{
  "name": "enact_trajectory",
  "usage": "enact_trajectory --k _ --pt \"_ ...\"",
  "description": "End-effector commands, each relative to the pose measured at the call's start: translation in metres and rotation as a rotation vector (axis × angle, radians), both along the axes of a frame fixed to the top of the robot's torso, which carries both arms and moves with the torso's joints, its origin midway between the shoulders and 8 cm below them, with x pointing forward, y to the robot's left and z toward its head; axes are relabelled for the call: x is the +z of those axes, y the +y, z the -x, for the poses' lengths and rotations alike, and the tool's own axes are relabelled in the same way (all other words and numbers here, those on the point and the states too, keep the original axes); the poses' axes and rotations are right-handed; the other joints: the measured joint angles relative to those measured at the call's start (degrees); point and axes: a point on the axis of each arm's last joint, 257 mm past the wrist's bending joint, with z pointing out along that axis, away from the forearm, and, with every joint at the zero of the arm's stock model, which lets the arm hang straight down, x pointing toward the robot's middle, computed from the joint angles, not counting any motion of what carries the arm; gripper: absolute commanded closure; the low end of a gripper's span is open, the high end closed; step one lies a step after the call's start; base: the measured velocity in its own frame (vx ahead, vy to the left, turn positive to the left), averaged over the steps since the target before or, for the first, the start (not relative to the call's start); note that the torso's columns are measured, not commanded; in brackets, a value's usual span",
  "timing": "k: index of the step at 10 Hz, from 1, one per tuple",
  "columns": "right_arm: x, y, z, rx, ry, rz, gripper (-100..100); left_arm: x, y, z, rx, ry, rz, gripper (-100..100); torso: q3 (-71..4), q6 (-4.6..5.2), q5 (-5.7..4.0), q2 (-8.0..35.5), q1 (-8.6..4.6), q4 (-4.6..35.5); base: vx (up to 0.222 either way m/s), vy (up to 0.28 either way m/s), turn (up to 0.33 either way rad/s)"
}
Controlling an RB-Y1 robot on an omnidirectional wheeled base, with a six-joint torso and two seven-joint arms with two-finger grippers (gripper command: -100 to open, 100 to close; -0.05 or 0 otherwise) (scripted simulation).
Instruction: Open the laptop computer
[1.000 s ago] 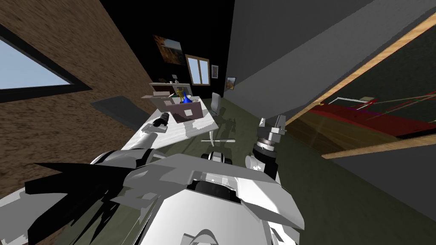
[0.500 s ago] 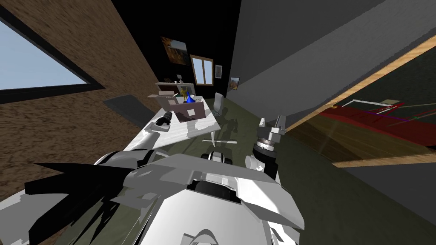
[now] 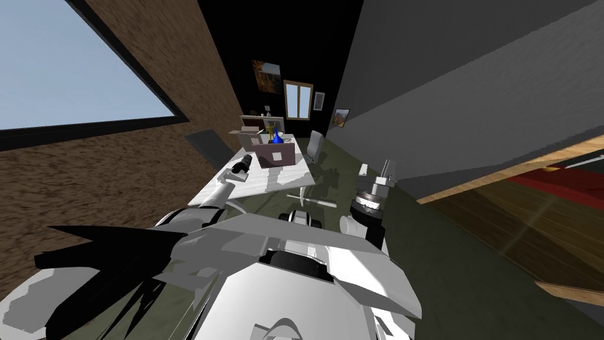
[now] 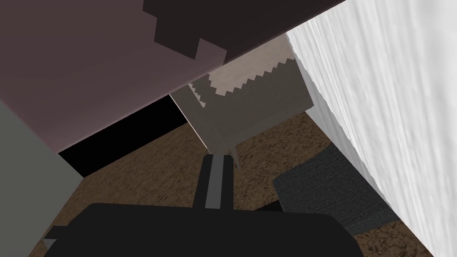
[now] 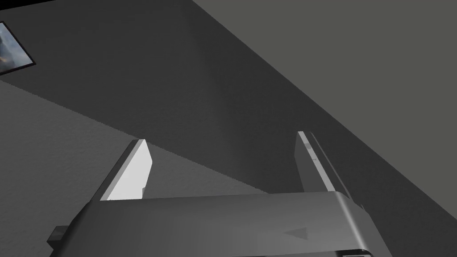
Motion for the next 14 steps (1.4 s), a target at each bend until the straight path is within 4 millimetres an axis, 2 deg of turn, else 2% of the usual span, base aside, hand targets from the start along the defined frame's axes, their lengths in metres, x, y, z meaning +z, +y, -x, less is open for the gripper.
enact_trajectory --k 1,2,3,4,5,7,8,9,11,12,13,14 --pt "0.0 0.0 0.0 0.0 0.0 0.0 0 0.02 -0.019 -0.008 -0.026 -0.026 -0.004 100 0.11 0.05 -0.03 0.19 -0.08 0.06 0.002 -0.002 -0.038" --pt "0.0 0.0 0.0 0.0 0.0 0.0 0 0.032 -0.025 -0.01 -0.038 -0.047 -0.011 100 0.17 0.03 -0.04 0.26 -0.09 0.09 -0.013 -0.002 -0.025" --pt "0.0 0.0 0.0 0.0 0.0 0.0 0 0.034 -0.026 -0.011 -0.04 -0.051 -0.012 100 0.15 -0.02 -0.02 0.23 -0.04 0.07 -0.012 -0.003 0.002" --pt "0.0 0.0 0.0 0.0 0.0 0.0 0 0.021 -0.067 -0.023 -0.083 -0.019 -0.001 100 0.09 -0.03 0.0 0.12 0.01 0.04 0.061 0.012 0.353" --pt "0.0 0.0 0.0 0.0 0.0 0.0 0 0.02 -0.073 -0.024 -0.088 -0.023 0.012 100 -0.09 -0.06 0.02 -0.19 0.07 -0.05 0.091 0.008 0.412" --pt "0.0 0.0 0.0 0.0 0.0 0.0 0 0.049 -0.088 -0.029 -0.118 -0.079 -0.005 100 -0.05 0.06 0.0 -0.07 0.0 -0.02 0.041 0.01 0.035" --pt "0.0 0.0 0.0 0.0 0.0 0.0 0 0.033 -0.129 -0.038 -0.155 -0.04 0.017 100 0.09 0.03 -0.01 0.14 -0.01 0.04 0.062 0.032 0.393" --pt "0.0 0.0 0.0 0.0 0.0 0.0 0 0.045 -0.138 -0.039 -0.169 -0.067 0.017 100 0.07 -0.11 0.02 0.06 0.08 0.03 0.085 0.015 0.401" --pt "0.0 0.0 0.0 0.0 0.0 0.0 0 0.071 -0.149 -0.04 -0.192 -0.114 0.005 100 0.03 0.06 -0.02 0.06 -0.08 0.01 0.032 -0.002 0.003" --pt "0.0 0.0 0.0 0.0 0.0 0.0 0 0.064 -0.146 -0.037 -0.185 -0.101 0.007 100 0.11 0.02 -0.03 0.16 -0.08 0.05 0.004 -0.002 -0.012" --pt "0.0 0.0 0.0 0.0 0.0 0.0 0 0.081 -0.132 -0.037 -0.159 -0.098 -0.033 -100 0.11 -0.02 0.0 0.15 -0.01 0.05 -0.071 0.04 -0.139" --pt "0.0 0.0 0.0 0.0 0.0 0.0 0 0.086 -0.127 -0.037 -0.15 -0.097 -0.046 -100 0.18 0.0 0.03 0.3 0.14 0.09 -0.115 0.071 -0.158"
